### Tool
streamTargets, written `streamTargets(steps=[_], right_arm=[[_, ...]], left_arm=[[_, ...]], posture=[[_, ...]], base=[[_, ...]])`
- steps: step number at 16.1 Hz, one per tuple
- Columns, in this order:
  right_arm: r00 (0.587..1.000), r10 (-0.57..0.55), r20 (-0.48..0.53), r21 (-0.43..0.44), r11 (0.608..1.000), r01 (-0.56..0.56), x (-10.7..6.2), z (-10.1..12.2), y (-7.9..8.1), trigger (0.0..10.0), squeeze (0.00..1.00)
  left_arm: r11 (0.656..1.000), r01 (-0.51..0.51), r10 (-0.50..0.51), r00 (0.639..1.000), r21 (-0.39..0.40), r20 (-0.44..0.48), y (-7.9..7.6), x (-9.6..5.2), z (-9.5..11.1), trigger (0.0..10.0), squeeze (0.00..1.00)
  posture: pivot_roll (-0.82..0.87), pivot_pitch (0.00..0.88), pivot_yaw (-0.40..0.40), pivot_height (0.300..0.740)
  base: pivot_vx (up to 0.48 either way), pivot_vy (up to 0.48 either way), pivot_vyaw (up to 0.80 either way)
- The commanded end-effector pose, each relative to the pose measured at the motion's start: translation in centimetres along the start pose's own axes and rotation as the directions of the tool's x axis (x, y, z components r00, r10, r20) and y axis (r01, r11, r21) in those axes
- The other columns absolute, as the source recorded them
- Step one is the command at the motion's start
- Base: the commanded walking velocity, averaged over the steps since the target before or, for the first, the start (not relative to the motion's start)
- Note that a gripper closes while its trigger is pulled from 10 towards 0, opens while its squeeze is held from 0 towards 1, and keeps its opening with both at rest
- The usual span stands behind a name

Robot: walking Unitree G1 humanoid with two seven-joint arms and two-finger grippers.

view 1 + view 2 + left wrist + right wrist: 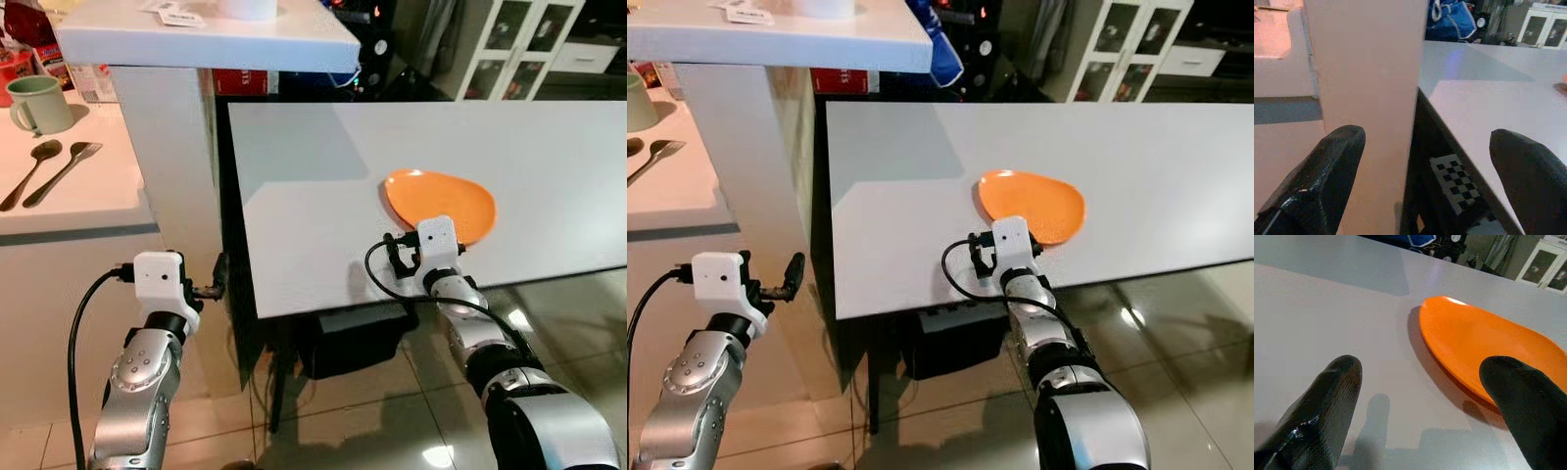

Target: Setting the table

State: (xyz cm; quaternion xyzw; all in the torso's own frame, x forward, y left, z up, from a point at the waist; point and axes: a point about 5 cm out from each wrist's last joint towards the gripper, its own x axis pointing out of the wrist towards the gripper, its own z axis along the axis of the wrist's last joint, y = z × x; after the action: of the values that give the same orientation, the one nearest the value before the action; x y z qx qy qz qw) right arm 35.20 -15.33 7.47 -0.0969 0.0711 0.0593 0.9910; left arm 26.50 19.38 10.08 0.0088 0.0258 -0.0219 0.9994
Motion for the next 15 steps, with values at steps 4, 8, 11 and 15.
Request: streamTargets(steps=[4,8,11,15], right_arm=[[1.0,-0.018,-0.002,-0.003,1.0,0.018,-0.03,0.0,-0.58,10.0,0.0],[1.0,-0.016,-0.005,0.001,1.0,0.016,0.0,-0.02,-0.38,10.0,0.0],[1.0,-0.015,-0.006,0.003,1.0,0.015,-0.04,-0.09,-0.26,10.0,0.0],[1.0,-0.027,-0.013,0.002,1.0,0.027,-0.22,-0.41,-0.69,10.0,0.0]], left_arm=[[0.999,0.041,-0.041,0.999,-0.017,0.005,-0.64,-0.05,0.11,10.0,0.0],[0.999,0.044,-0.044,0.999,-0.016,-0.016,-0.34,0.16,0.14,10.0,0.0],[0.998,0.061,-0.061,0.998,-0.005,-0.004,-0.27,0.2,0.37,10.0,0.0],[0.996,0.093,-0.093,0.995,-0.016,0.03,-0.68,0.02,0.9,10.0,0.0]], posture=[[0.23,0.011,-0.056,0.74],[0.23,0.005,-0.053,0.74],[0.23,0.011,-0.05,0.74],[0.23,0.016,-0.047,0.74]], base=[[0.0,0.441,0.0],[0.0,0.468,0.0],[0.294,0.38,0.0],[0.07,0.457,0.0]])
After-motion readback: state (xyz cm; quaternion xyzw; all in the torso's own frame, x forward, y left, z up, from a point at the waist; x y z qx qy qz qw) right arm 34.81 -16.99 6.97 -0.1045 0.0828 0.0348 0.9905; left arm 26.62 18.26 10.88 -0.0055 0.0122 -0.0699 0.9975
